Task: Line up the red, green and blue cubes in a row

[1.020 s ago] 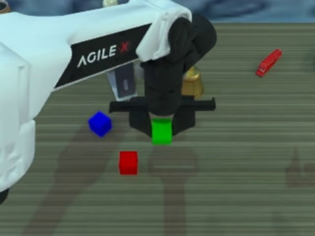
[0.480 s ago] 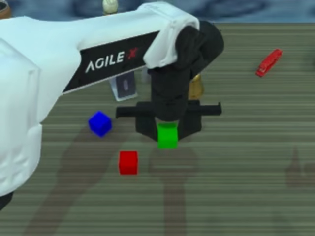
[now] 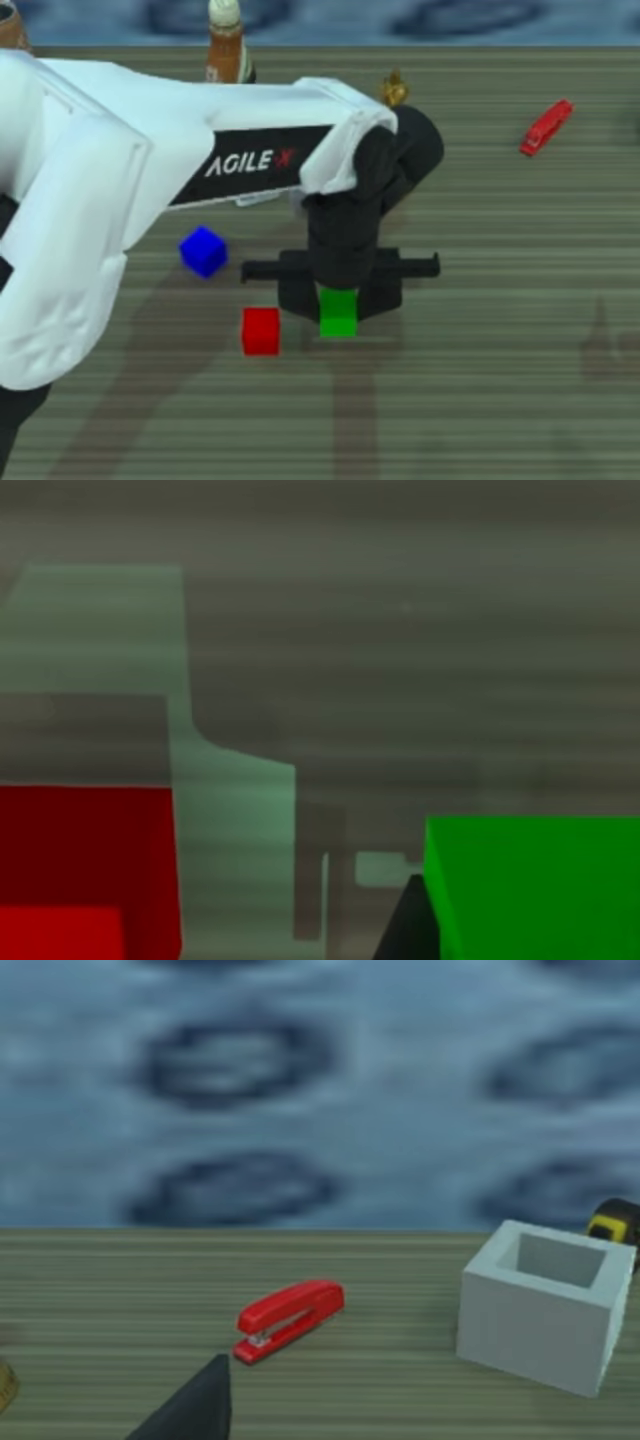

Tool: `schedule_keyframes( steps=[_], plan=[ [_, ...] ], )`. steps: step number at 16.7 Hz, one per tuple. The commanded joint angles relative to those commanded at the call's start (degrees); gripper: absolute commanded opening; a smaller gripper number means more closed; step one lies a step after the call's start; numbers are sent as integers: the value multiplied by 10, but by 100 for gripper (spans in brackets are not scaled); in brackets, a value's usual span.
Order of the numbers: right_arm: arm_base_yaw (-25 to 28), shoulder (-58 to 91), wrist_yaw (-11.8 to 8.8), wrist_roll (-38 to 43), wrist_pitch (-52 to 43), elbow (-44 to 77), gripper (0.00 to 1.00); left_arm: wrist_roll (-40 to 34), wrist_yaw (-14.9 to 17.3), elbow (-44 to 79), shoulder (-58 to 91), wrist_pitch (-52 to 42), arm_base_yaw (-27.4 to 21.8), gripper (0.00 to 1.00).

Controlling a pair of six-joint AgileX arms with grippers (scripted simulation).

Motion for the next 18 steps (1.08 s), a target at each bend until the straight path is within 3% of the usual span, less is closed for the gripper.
schedule_keyframes(
  steps=[3, 16, 18],
  plan=[
    [0, 0, 0, 0, 0, 0, 100, 0, 0, 0, 0, 0, 0, 0],
    [0, 0, 0, 0, 0, 0, 100, 0, 0, 0, 0, 0, 0, 98],
    [0, 0, 0, 0, 0, 0, 100, 0, 0, 0, 0, 0, 0, 100]
  ],
)
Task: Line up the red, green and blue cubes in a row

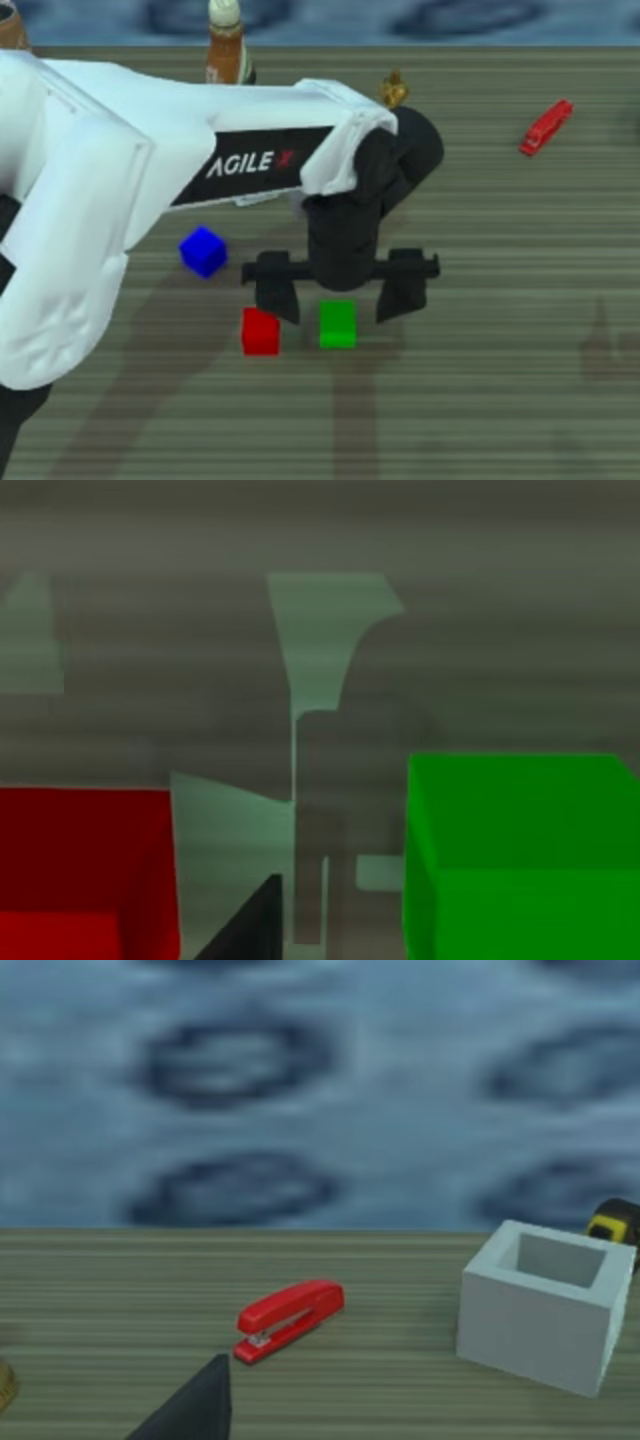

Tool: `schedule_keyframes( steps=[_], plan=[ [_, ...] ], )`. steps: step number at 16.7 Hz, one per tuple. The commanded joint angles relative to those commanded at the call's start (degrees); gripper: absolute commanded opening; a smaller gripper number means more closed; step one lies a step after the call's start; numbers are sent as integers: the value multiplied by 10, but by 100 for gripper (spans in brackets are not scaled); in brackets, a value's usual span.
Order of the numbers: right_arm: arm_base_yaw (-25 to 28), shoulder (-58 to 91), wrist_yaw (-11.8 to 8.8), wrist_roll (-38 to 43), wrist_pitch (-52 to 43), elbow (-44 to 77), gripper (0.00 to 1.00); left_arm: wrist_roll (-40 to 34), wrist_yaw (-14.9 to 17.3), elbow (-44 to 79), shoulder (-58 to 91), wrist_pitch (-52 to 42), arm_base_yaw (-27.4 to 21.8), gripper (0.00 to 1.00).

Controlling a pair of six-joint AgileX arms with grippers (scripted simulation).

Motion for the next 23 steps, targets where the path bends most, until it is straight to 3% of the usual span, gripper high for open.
schedule_keyframes(
  steps=[8, 16, 23],
  plan=[
    [0, 0, 0, 0, 0, 0, 100, 0, 0, 2, -1, -2, 0, 100],
    [0, 0, 0, 0, 0, 0, 100, -3, 0, 95, -38, -134, 8, 100],
    [0, 0, 0, 0, 0, 0, 100, 17, 0, 97, -38, -135, 12, 100]
  ],
)
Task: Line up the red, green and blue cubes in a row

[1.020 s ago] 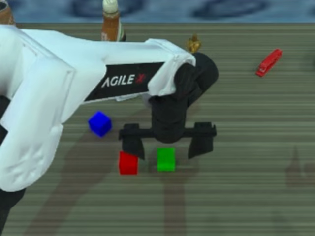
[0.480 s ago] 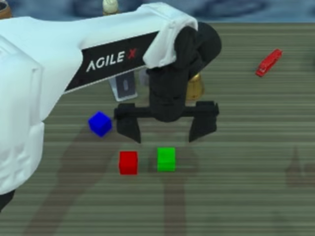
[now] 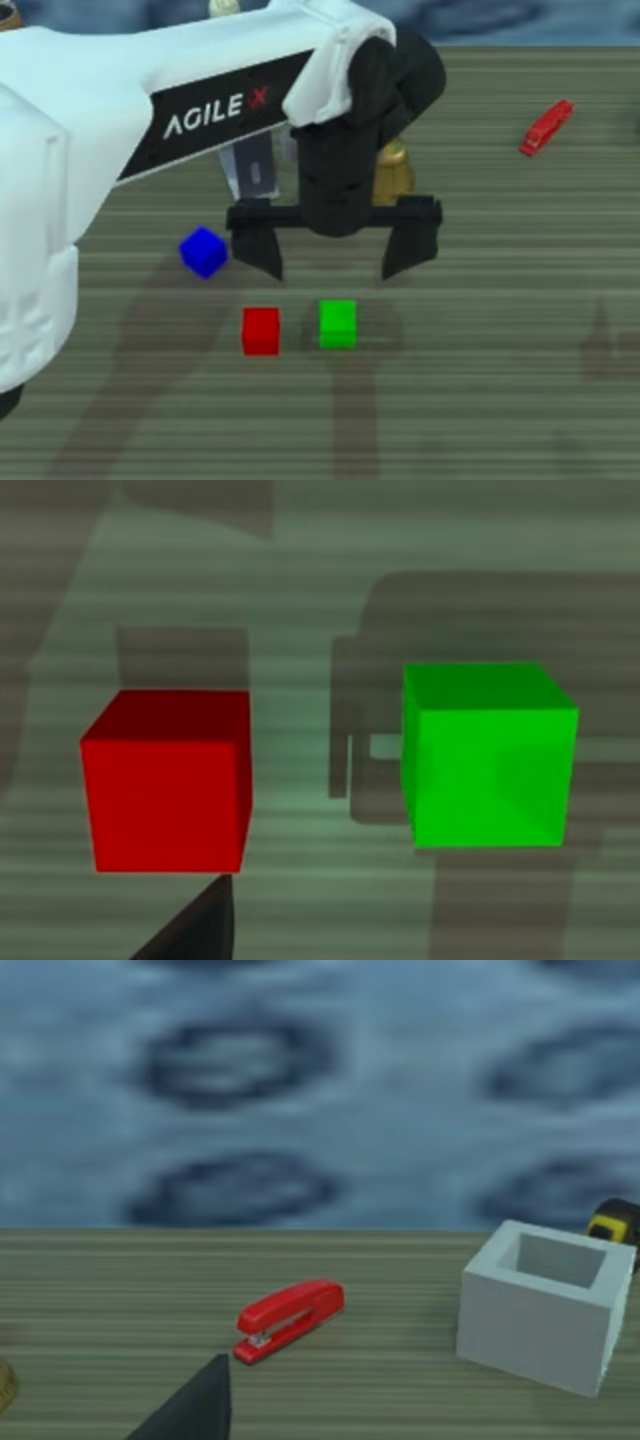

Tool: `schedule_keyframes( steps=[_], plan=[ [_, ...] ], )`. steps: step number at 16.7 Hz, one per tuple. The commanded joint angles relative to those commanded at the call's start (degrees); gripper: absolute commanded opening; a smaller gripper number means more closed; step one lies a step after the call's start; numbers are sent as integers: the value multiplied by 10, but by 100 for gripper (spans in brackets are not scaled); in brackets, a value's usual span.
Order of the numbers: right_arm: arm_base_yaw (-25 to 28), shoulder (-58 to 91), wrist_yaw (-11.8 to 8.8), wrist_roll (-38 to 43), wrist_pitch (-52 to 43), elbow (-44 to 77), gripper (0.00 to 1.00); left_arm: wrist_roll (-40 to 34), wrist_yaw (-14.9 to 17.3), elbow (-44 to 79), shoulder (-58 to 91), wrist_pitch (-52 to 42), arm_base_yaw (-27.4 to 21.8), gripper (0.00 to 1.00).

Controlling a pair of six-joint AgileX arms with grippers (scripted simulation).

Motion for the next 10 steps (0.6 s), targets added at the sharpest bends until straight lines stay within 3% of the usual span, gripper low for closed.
schedule_keyframes(
  steps=[4, 10],
  plan=[
    [0, 0, 0, 0, 0, 0, 100, 111, 2, 1, 5, 4, 39, 100],
    [0, 0, 0, 0, 0, 0, 100, 380, 8, -5, 16, 10, 132, 100]
  ],
)
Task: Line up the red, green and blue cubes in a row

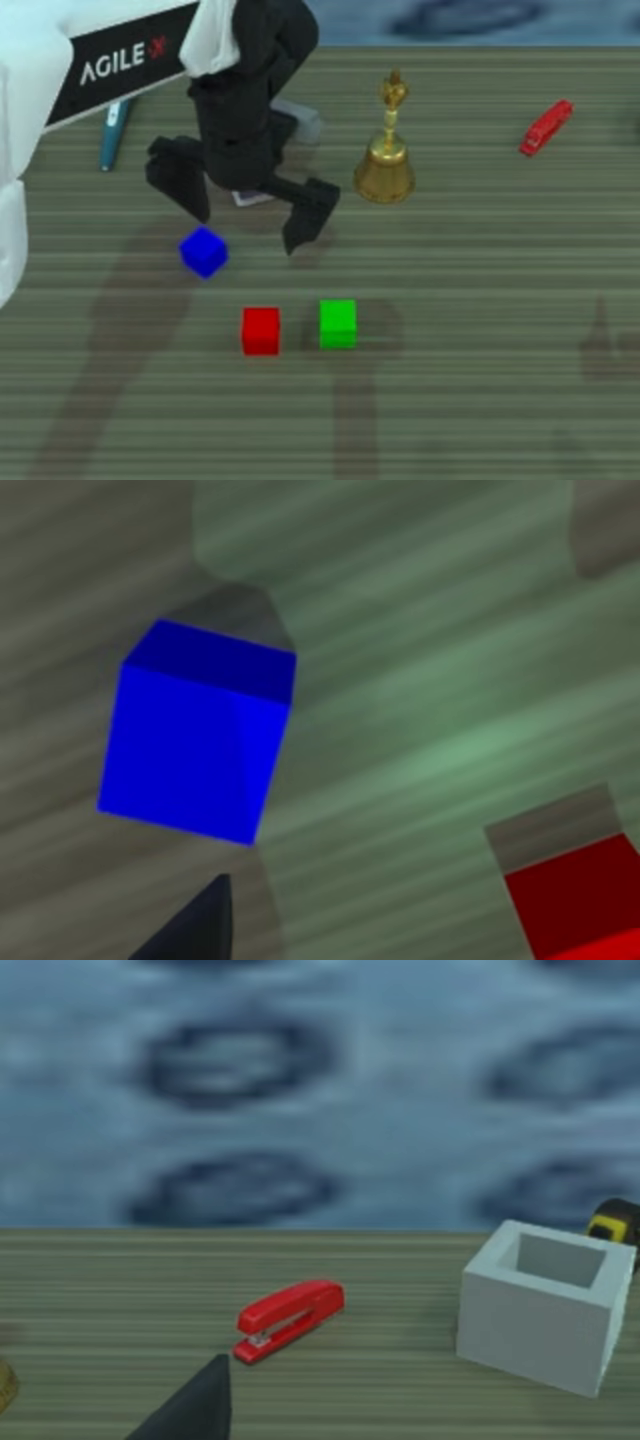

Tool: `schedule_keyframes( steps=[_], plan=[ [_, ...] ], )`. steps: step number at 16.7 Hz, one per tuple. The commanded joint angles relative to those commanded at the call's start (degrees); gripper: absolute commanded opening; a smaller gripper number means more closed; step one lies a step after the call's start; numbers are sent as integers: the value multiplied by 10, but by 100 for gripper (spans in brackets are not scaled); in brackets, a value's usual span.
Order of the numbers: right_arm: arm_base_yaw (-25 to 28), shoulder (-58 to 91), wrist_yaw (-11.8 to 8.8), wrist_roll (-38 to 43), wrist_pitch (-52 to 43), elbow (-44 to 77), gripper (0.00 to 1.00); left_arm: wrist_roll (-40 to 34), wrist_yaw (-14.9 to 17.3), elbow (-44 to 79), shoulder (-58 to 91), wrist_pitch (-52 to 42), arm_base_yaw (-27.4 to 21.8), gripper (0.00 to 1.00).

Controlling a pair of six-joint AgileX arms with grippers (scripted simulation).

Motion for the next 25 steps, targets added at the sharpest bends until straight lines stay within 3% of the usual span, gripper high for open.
schedule_keyframes(
  steps=[4, 7, 15, 21, 25],
  plan=[
    [0, 0, 0, 0, 0, 0, 100, 157, 3, -4, 3, 7, 56, 100],
    [0, 0, 0, 0, 0, 0, 100, 220, 4, -5, 3, 11, 83, 100],
    [0, 0, 0, 0, 0, 0, 100, 230, 4, -12, 5, 21, 86, 100],
    [0, 0, 0, 0, 0, 0, 100, 232, 4, -88, 54, 152, 88, 100],
    [0, 0, 0, 0, 0, 0, 100, 233, 5, -108, 68, 181, 89, 100]
  ],
)
